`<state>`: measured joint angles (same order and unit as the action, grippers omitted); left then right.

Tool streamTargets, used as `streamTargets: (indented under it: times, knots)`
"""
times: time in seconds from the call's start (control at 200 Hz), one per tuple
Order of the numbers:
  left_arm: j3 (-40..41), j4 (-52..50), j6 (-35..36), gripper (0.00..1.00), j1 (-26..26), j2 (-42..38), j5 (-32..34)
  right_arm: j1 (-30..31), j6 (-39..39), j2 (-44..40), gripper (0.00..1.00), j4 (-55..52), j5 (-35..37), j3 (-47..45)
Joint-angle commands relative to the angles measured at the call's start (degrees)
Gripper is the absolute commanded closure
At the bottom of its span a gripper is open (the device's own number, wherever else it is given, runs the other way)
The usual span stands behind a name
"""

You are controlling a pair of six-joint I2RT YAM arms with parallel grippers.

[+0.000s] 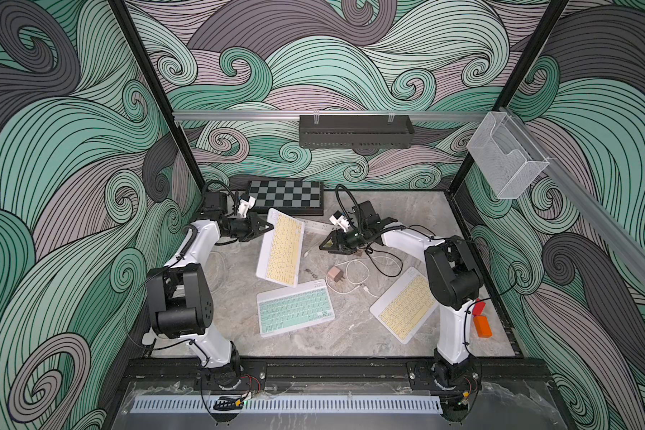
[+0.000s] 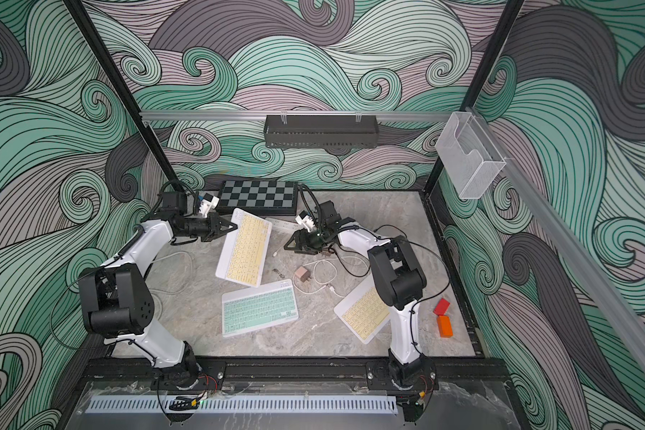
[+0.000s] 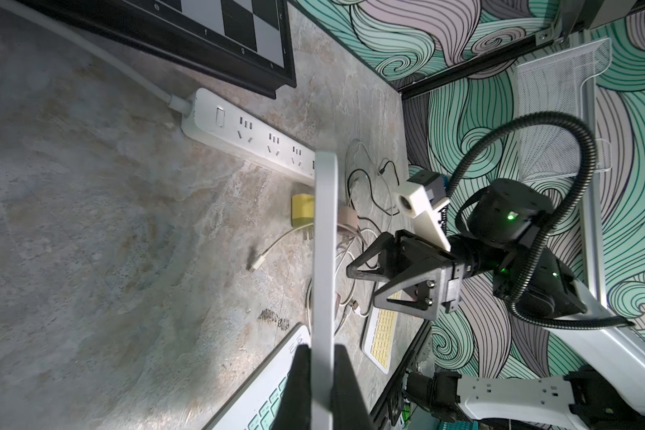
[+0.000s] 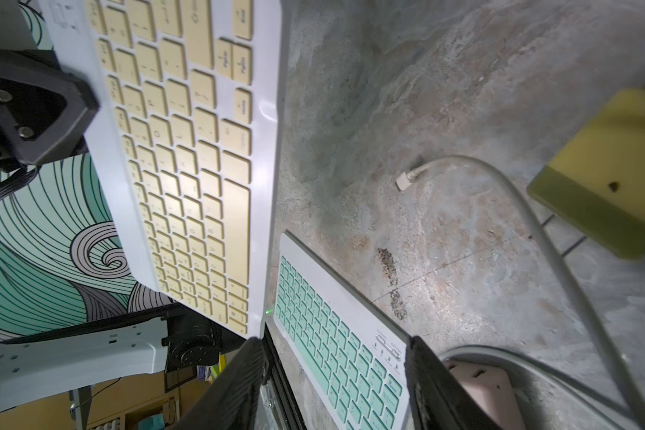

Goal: Unplug the wireless keyboard
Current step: Place the power cord at the center of the board, then place the keyboard at the center of the board.

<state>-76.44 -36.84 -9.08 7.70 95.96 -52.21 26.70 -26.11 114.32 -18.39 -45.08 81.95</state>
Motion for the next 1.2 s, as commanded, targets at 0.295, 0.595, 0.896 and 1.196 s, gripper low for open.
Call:
streamTargets:
  times: [0.295, 0.595, 0.896, 1.196]
  knots:
    - [-23.8, -29.6, 27.1, 1.0, -2.5, 10.1, 7.2, -0.2, 0.1, -11.4, 0.37, 2.0, 3.1, -5.5]
    - [-28.3, -40.7, 47.2, 1.0, -3.2, 15.2, 12.0, -0.7, -0.3, -12.4, 0.38, 2.6, 3.5, -7.5]
    - [-39.9, -49.2, 52.4, 1.0, -3.2, 26.7, 16.8, -1.2, 0.8, -14.4, 0.38, 2.1, 4.5, -9.2]
    - [-44.7, -51.0, 54.1, 1.0, -3.4, 34.8, 20.5, -1.7, 0.9, -14.8, 0.38, 2.1, 5.6, -10.2]
